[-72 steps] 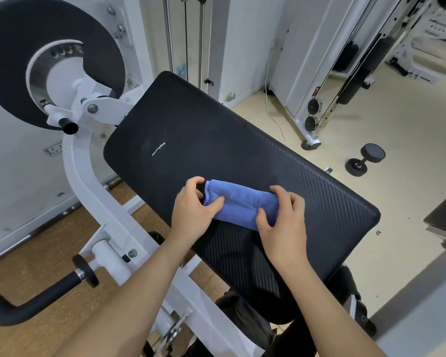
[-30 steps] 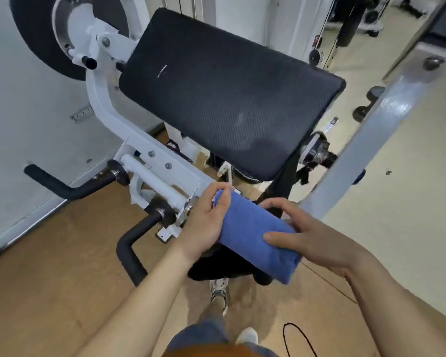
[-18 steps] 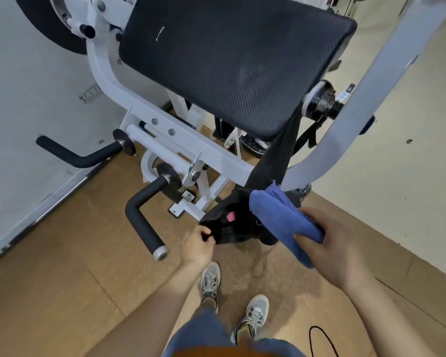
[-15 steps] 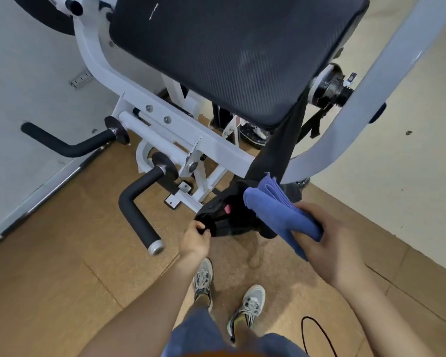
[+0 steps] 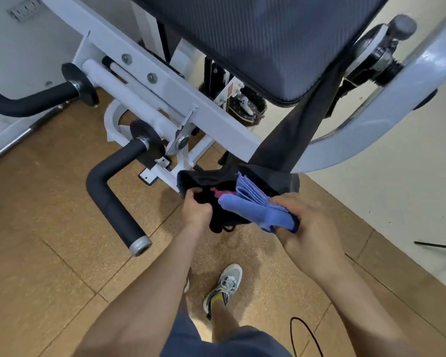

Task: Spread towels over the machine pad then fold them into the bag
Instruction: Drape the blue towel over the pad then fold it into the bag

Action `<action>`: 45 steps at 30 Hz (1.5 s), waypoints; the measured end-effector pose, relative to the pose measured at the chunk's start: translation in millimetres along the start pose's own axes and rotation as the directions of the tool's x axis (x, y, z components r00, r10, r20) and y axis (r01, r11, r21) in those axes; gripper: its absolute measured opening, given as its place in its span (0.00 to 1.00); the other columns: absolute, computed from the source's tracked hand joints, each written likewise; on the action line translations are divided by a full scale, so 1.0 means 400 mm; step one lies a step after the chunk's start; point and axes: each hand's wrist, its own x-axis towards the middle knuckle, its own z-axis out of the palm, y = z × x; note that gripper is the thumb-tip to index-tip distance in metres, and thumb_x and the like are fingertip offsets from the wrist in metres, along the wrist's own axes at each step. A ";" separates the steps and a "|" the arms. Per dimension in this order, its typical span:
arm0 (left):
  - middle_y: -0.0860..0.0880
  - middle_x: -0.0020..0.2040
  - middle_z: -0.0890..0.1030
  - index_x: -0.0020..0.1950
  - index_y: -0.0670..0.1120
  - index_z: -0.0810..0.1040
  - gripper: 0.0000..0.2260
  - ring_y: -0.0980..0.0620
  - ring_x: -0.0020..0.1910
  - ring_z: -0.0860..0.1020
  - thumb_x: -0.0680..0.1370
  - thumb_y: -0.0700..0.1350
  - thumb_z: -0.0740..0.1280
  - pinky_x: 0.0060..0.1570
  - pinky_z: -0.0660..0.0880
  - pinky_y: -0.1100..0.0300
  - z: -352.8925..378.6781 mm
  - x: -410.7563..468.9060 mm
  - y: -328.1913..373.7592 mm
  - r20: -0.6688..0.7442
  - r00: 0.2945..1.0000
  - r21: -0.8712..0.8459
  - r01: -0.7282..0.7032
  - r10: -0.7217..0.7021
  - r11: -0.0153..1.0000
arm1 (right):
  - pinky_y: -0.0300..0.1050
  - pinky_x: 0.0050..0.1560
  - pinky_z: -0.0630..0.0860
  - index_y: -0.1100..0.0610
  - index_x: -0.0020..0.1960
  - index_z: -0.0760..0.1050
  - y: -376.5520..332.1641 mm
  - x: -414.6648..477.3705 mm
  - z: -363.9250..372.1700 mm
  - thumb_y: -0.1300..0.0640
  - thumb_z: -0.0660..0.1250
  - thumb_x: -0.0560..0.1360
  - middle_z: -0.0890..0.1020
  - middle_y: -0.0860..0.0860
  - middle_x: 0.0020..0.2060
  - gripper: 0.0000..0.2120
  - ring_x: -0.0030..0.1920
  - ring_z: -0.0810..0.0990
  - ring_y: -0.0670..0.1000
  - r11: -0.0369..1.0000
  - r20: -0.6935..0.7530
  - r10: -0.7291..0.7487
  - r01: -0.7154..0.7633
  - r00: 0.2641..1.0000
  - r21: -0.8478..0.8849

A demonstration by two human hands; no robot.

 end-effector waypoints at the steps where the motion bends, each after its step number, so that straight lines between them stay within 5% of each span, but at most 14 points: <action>1: 0.51 0.52 0.78 0.62 0.53 0.70 0.19 0.49 0.51 0.77 0.74 0.39 0.69 0.51 0.77 0.52 -0.013 -0.052 0.035 0.124 0.990 0.044 -0.076 0.070 0.996 | 0.47 0.50 0.76 0.46 0.57 0.80 -0.003 0.003 -0.016 0.64 0.72 0.68 0.81 0.41 0.52 0.21 0.51 0.78 0.49 1.000 0.015 0.007 -0.006 1.000 -0.030; 5: 0.50 0.60 0.76 0.73 0.54 0.62 0.33 0.48 0.51 0.78 0.71 0.35 0.67 0.36 0.72 0.61 -0.079 -0.238 0.134 0.324 0.934 0.106 -0.197 0.154 0.975 | 0.47 0.48 0.75 0.45 0.52 0.81 -0.018 0.002 -0.101 0.65 0.69 0.66 0.82 0.43 0.48 0.20 0.49 0.75 0.50 0.991 0.104 0.091 -0.080 0.990 -0.110; 10: 0.50 0.66 0.76 0.77 0.57 0.60 0.39 0.43 0.58 0.77 0.68 0.34 0.64 0.45 0.75 0.53 -0.153 -0.411 0.226 0.304 0.922 0.059 -0.270 0.240 0.961 | 0.49 0.48 0.75 0.45 0.55 0.81 -0.068 -0.033 -0.198 0.62 0.69 0.67 0.79 0.45 0.50 0.20 0.50 0.73 0.50 0.955 0.205 0.055 0.008 0.977 -0.295; 13: 0.49 0.54 0.82 0.75 0.57 0.64 0.40 0.48 0.43 0.80 0.67 0.30 0.61 0.34 0.72 0.57 -0.197 -0.469 0.264 0.313 0.910 -0.059 -0.268 0.273 0.962 | 0.49 0.53 0.74 0.44 0.55 0.81 -0.114 -0.051 -0.229 0.64 0.67 0.65 0.79 0.41 0.50 0.23 0.53 0.71 0.49 0.953 0.392 -0.039 0.152 0.919 -0.261; 15: 0.49 0.44 0.81 0.74 0.59 0.64 0.40 0.55 0.29 0.74 0.67 0.27 0.60 0.26 0.66 0.63 -0.218 -0.508 0.286 0.329 0.901 -0.075 -0.272 0.281 0.959 | 0.50 0.53 0.73 0.45 0.55 0.81 -0.145 -0.055 -0.232 0.64 0.64 0.64 0.79 0.41 0.50 0.24 0.53 0.70 0.50 0.947 0.428 -0.099 0.218 0.899 -0.238; 22: 0.47 0.41 0.81 0.76 0.56 0.61 0.40 0.56 0.25 0.69 0.69 0.26 0.61 0.25 0.63 0.61 -0.240 -0.594 0.302 0.333 0.896 -0.083 -0.283 0.294 0.955 | 0.53 0.50 0.74 0.52 0.57 0.74 -0.223 -0.033 -0.210 0.62 0.68 0.70 0.74 0.51 0.52 0.17 0.54 0.73 0.56 0.868 0.296 -0.105 0.233 0.949 -0.438; 26: 0.49 0.36 0.79 0.76 0.53 0.62 0.39 0.56 0.25 0.70 0.68 0.27 0.61 0.25 0.63 0.62 -0.249 -0.612 0.304 0.317 0.899 -0.084 -0.290 0.302 0.953 | 0.48 0.48 0.62 0.47 0.58 0.77 -0.242 -0.040 -0.185 0.62 0.67 0.71 0.79 0.48 0.50 0.18 0.55 0.74 0.54 0.816 0.385 -0.143 0.329 0.912 -0.476; 30: 0.47 0.38 0.78 0.76 0.52 0.62 0.40 0.55 0.26 0.71 0.67 0.28 0.62 0.26 0.64 0.61 -0.254 -0.629 0.313 0.316 0.897 -0.059 -0.307 0.309 0.950 | 0.45 0.35 0.67 0.55 0.40 0.75 -0.251 -0.025 -0.161 0.59 0.67 0.70 0.74 0.51 0.34 0.01 0.37 0.74 0.56 0.855 0.308 -0.057 0.206 0.950 -0.476; 33: 0.45 0.37 0.78 0.76 0.51 0.63 0.40 0.55 0.27 0.71 0.64 0.32 0.63 0.27 0.65 0.63 -0.254 -0.648 0.320 0.320 0.888 -0.067 -0.328 0.332 0.942 | 0.46 0.34 0.67 0.55 0.32 0.64 -0.245 -0.003 -0.136 0.56 0.66 0.73 0.68 0.51 0.29 0.14 0.34 0.72 0.57 0.900 0.153 0.058 0.015 0.987 -0.437; 37: 0.45 0.38 0.79 0.74 0.52 0.66 0.43 0.50 0.32 0.73 0.57 0.37 0.62 0.32 0.66 0.57 -0.260 -0.651 0.329 0.291 0.896 -0.101 -0.321 0.337 0.942 | 0.43 0.35 0.69 0.57 0.43 0.77 -0.251 -0.025 -0.115 0.59 0.67 0.72 0.76 0.55 0.37 0.02 0.42 0.77 0.59 0.920 0.441 0.030 0.148 0.897 -0.363; 39: 0.47 0.34 0.77 0.73 0.53 0.66 0.42 0.49 0.31 0.71 0.57 0.36 0.62 0.31 0.64 0.57 -0.262 -0.651 0.328 0.288 0.901 -0.105 -0.307 0.325 0.946 | 0.44 0.43 0.73 0.57 0.49 0.77 -0.239 -0.031 -0.120 0.58 0.67 0.73 0.78 0.56 0.44 0.06 0.48 0.77 0.59 0.945 0.568 -0.018 0.199 0.823 -0.259; 42: 0.52 0.27 0.75 0.72 0.50 0.67 0.36 0.53 0.25 0.72 0.64 0.30 0.61 0.26 0.67 0.62 -0.262 -0.661 0.333 0.275 0.911 -0.156 -0.274 0.308 0.949 | 0.45 0.61 0.71 0.52 0.65 0.74 -0.202 -0.031 -0.146 0.53 0.67 0.76 0.79 0.51 0.61 0.18 0.62 0.75 0.53 0.974 0.528 -0.157 0.220 0.835 -0.059; 45: 0.53 0.24 0.74 0.71 0.47 0.67 0.34 0.56 0.23 0.73 0.67 0.25 0.57 0.25 0.72 0.63 -0.258 -0.665 0.339 0.289 0.917 -0.189 -0.226 0.274 0.956 | 0.50 0.61 0.73 0.45 0.68 0.73 -0.139 -0.059 -0.162 0.46 0.61 0.79 0.80 0.48 0.61 0.18 0.62 0.77 0.52 0.973 0.495 -0.131 0.207 0.859 -0.102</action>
